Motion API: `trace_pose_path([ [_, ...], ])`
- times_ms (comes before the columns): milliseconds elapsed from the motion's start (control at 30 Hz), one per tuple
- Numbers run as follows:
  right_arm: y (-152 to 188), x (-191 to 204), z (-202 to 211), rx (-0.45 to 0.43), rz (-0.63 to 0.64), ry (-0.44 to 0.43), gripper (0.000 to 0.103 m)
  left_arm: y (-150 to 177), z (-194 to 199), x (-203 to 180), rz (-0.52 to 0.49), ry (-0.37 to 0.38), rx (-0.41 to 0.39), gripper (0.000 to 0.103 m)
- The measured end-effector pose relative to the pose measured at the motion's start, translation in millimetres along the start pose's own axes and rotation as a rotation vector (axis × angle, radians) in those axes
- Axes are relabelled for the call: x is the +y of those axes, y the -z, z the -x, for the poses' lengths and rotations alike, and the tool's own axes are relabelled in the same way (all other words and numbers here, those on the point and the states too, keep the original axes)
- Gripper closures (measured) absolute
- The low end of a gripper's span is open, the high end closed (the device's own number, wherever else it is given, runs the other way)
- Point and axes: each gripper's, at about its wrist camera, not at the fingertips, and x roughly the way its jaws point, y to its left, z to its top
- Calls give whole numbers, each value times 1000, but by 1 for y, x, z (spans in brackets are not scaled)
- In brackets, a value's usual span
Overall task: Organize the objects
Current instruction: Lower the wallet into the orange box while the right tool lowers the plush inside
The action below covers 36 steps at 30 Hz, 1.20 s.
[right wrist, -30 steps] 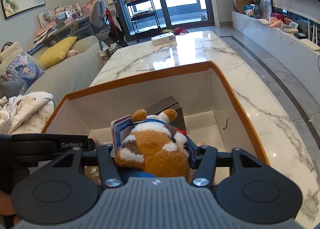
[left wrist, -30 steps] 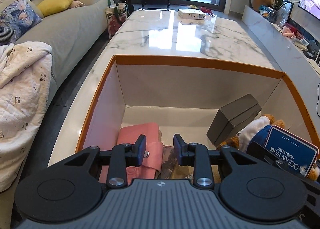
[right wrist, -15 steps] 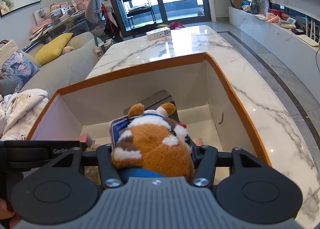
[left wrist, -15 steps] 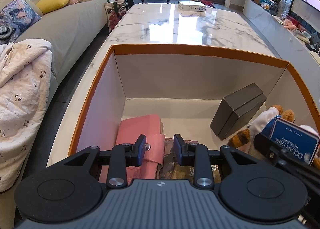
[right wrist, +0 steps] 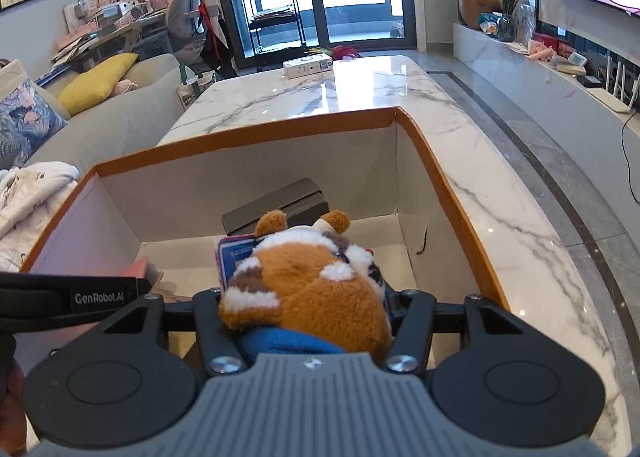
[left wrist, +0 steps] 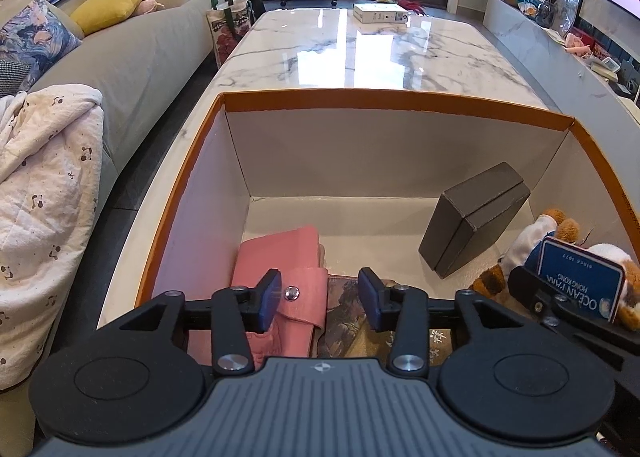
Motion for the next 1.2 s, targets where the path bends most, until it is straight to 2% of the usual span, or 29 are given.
trace_pose_path([
  [300,5,4,-3,-2,31,18,41,0,1,-2,-15,-13,-4,46],
  [400,5,5,-3,-2,31,16,40,0,1,-2,-20,-15,-5,46],
  [633,5,10,-3,6,48,2,29,1,1,-2,-15,-27,-3,45],
  [1000,7,13,-1,13,58,5,24,2,1,2,9,-52,8,45],
  [1200,8,12,3,10,45,1,23,6,6,6,9,-34,12,46],
])
